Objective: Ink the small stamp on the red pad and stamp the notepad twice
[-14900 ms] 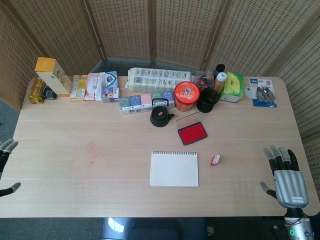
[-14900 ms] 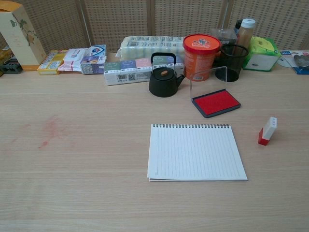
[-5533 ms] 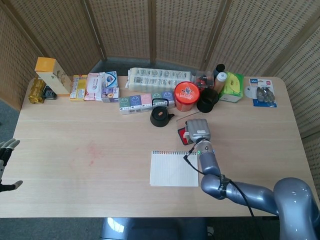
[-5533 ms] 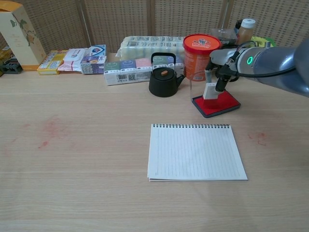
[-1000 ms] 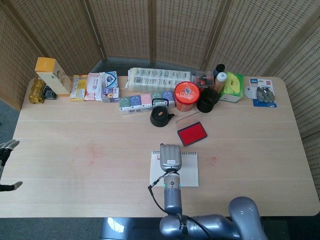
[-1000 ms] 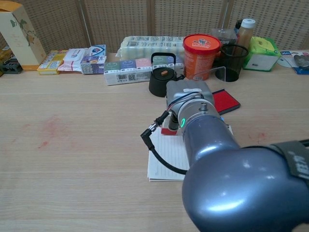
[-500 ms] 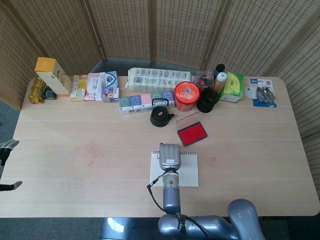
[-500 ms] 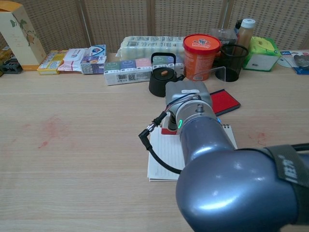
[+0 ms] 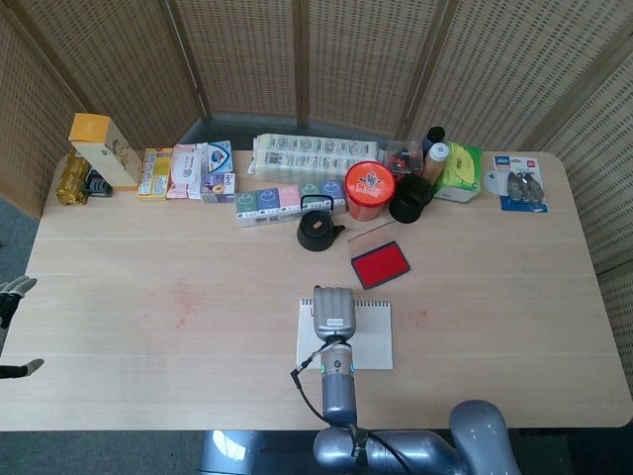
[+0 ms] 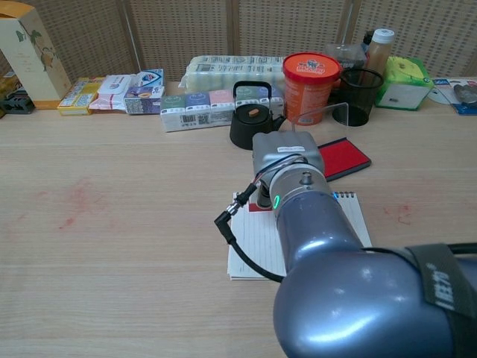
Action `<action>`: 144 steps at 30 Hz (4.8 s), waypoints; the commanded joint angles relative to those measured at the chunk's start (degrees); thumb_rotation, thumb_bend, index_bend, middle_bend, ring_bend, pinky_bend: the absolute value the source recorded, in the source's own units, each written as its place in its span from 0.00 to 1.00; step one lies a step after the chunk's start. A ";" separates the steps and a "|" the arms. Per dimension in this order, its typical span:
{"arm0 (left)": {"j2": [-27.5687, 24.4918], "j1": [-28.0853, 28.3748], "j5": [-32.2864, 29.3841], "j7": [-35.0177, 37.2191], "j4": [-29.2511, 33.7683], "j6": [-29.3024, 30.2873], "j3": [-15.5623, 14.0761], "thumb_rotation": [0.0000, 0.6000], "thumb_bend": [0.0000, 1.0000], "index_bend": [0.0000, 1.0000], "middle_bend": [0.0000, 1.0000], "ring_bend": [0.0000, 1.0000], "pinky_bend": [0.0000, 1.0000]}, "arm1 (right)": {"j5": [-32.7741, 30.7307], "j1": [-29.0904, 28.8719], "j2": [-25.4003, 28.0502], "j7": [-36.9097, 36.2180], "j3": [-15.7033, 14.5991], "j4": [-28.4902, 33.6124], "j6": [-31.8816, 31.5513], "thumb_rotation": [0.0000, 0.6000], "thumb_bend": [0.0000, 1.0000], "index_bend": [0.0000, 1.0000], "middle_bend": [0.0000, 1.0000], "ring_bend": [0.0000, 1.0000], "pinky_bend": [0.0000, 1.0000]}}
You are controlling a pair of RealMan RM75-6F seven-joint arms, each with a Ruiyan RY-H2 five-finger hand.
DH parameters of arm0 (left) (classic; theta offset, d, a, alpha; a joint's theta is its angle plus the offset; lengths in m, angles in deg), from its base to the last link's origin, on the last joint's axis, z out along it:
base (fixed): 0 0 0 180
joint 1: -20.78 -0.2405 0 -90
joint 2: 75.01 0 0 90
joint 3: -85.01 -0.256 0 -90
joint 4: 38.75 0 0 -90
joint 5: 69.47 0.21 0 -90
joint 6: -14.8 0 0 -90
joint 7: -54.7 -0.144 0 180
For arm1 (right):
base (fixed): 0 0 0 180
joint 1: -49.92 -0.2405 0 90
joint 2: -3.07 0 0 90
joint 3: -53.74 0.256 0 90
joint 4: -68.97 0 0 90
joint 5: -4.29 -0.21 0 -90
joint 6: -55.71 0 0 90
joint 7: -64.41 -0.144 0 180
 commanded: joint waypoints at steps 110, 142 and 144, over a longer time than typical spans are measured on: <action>0.50 0.16 0.29 -1.12 0.22 -0.44 -0.45 1.00 0.00 0.00 0.00 0.00 0.00 | 2.37 8.61 4.52 2.72 -2.36 5.87 -2.38 1.00 0.51 0.59 0.93 1.00 1.00; 0.38 0.09 0.60 -0.47 0.11 -0.40 -0.56 1.00 0.00 0.00 0.00 0.00 0.00 | 2.11 9.77 3.07 2.97 -1.55 2.55 0.25 1.00 0.51 0.59 0.93 1.00 1.00; 0.32 0.13 0.63 -0.34 0.09 -0.49 -0.55 1.00 0.00 0.00 0.00 0.00 0.00 | 2.39 9.72 3.40 3.74 -1.50 3.82 -0.58 1.00 0.51 0.59 0.93 1.00 1.00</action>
